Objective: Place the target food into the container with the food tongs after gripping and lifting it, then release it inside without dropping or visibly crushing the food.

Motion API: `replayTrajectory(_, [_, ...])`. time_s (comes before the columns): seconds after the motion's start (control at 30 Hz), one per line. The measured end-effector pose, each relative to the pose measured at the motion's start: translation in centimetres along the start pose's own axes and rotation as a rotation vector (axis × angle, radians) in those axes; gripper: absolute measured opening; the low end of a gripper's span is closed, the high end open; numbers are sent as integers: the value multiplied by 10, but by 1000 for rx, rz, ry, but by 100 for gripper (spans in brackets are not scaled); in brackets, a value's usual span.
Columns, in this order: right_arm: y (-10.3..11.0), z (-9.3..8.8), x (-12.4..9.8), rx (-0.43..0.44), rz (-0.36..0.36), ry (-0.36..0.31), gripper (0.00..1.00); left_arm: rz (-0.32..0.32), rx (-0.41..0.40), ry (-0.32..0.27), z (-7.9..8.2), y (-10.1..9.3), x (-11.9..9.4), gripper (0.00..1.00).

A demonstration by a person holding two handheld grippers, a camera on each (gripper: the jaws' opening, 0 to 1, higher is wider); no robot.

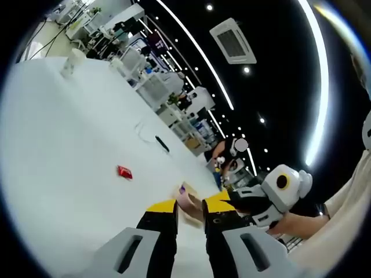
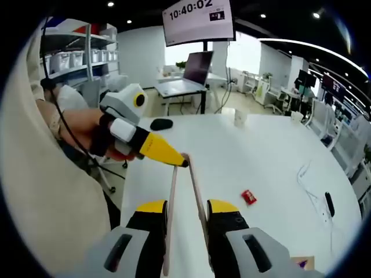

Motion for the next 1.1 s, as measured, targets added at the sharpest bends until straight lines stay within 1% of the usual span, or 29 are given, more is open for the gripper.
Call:
replayTrajectory(0.07, [1, -2, 1, -7, -2, 8, 26, -2, 29, 7, 2, -2, 0, 11])
replayTrajectory(0.2, [0, -3, 2, -14, -9, 17, 26, -3, 50, 1, 7, -7, 1, 10])
replayTrajectory(0.23, [-1, -4, 3, -21, -18, 22, 26, -6, 63, -3, 9, -12, 2, 9])
replayTrajectory(0.3, [-2, -4, 3, -26, -25, 26, 26, -14, 75, 0, 11, -17, 4, 9])
replayTrajectory(0.43, [-5, -4, 3, -38, -45, 31, 26, -44, 124, 6, 16, -30, 8, 7])
replayTrajectory(0.53, [-7, -2, 3, -44, -65, 28, 26, -70, 176, 9, 20, -43, 13, 6])
replayTrajectory(0.67, [-8, -1, 2, -52, -79, 28, 26, -75, 212, 17, 21, -50, 15, 6])
replayTrajectory(0.7, [-9, 0, 1, -49, -79, 22, 26, -96, 210, 13, 21, -55, 15, 7])
replayTrajectory(0.8, [-8, 1, 1, -47, -79, 15, 27, -120, 202, 9, 22, -60, 16, 7])
replayTrajectory(0.87, [-9, 1, 1, -56, -93, 11, 27, -139, 226, 17, 19, -70, 18, 7])
replayTrajectory(1.1, [-7, -1, 1, -57, -106, -2, 27, -149, 259, 42, 16, -80, 22, 8])
Point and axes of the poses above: the point that each gripper's makers call its tool centre point, and the gripper's own axes: x roughly forward along the fingers, y roughly to its left, z roughly out of its top, the point moved 6 cm from there along -x, roughly backward along the fingers, and after that the axes turned 9 degrees about x, right-handed, at the moved point
